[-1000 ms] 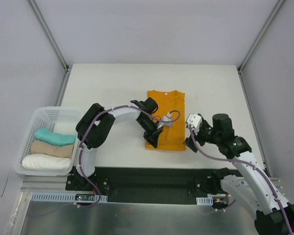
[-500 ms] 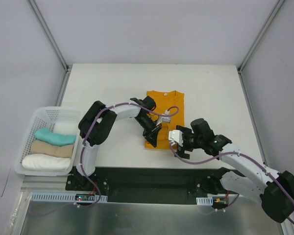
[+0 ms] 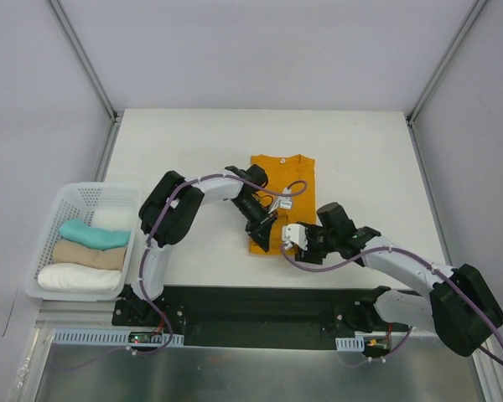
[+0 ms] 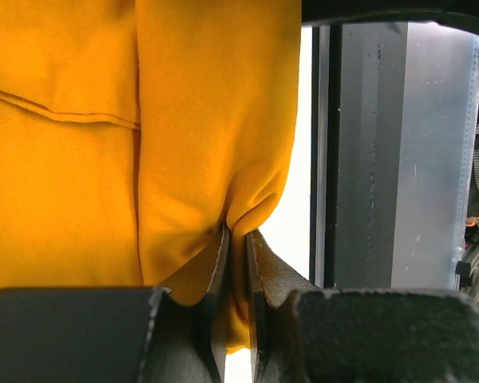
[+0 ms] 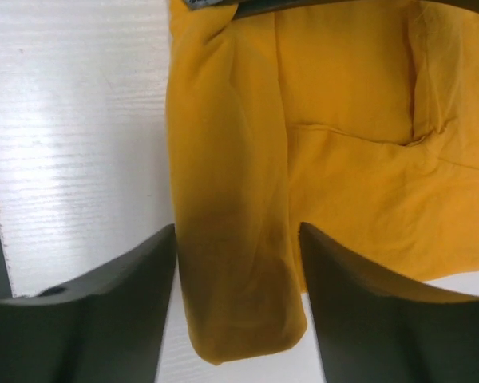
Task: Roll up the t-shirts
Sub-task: Roll the T-shirt to the center of the board.
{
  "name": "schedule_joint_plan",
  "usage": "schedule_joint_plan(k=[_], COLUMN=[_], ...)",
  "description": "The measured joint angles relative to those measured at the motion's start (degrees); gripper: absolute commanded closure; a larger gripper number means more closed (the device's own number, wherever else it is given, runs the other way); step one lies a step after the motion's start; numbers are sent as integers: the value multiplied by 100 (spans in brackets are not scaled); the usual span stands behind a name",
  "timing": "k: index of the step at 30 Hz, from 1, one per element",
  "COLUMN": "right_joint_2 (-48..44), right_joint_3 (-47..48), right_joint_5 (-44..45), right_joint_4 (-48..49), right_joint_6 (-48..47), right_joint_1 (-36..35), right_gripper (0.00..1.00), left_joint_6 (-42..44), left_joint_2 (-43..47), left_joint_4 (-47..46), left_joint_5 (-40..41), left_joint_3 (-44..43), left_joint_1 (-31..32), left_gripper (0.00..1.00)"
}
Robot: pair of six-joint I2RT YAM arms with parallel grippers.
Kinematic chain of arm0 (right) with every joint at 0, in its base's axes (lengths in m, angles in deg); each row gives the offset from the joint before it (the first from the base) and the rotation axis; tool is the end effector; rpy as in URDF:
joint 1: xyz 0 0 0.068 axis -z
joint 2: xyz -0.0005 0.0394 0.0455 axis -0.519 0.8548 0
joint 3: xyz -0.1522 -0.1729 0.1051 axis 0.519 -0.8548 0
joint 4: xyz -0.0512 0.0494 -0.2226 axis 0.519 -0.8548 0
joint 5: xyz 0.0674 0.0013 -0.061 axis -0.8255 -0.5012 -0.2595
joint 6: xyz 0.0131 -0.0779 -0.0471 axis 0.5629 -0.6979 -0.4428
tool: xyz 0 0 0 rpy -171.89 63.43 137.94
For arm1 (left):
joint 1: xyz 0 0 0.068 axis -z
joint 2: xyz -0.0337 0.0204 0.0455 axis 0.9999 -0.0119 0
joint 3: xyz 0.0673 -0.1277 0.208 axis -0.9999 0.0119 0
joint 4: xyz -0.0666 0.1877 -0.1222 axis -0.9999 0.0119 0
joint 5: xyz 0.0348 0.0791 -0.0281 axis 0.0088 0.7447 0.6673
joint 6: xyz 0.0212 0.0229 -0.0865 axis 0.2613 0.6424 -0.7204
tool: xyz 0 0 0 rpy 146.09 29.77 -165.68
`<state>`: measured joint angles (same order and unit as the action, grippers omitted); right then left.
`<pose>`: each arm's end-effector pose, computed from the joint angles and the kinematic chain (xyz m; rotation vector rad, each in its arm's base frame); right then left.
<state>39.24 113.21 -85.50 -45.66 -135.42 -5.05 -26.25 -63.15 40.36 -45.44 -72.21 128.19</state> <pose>0.1649 0.1610 0.1459 -1.9164 1.2987 0.2122 0.2456 -0.2898 0.1162 1.6610 2.0210 -1.5213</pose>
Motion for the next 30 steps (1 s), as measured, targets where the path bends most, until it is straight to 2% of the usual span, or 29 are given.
schedule_joint_plan(k=[1, 2, 5, 8, 14, 19, 28, 29, 30], right_joint_2=[46, 92, 214, 422, 1106, 2028, 3648, 3849, 4026], right_joint_3=[0, 0, 50, 358, 1360, 2020, 2865, 3029, 3171], right_joint_5=[9, 15, -26, -256, -986, -1676, -2378, -2426, -2463], right_joint_4=[-9, -24, -190, -649, -1928, -3027, -4164, -4325, -4457], right_joint_6=[-46, -87, -197, -236, -291, -527, -839, -855, -866], right_joint_1=[0, 0, 7, 81, 549, 1034, 1727, 1770, 1799], right_gripper=[53, 61, 74, 80, 84, 86, 87, 87, 88], left_joint_6=[0, -2, -31, -166, -584, -931, -1202, -1209, -1224], left_joint_2=[-9, -13, -15, -20, -24, -105, -459, -476, -494], left_joint_4=[7, 9, 20, 90, 352, 446, 426, 424, 428], left_joint_5=[-7, -17, -120, -260, -656, -909, -870, -844, -822], left_joint_3=[0, -2, -4, -24, -70, -149, -369, -382, -398], left_joint_1=[-2, -9, -72, -157, -306, -328, -332, -332, -337], left_gripper=[100, 100, 100, 100, 100, 100, 99, 96, 87])
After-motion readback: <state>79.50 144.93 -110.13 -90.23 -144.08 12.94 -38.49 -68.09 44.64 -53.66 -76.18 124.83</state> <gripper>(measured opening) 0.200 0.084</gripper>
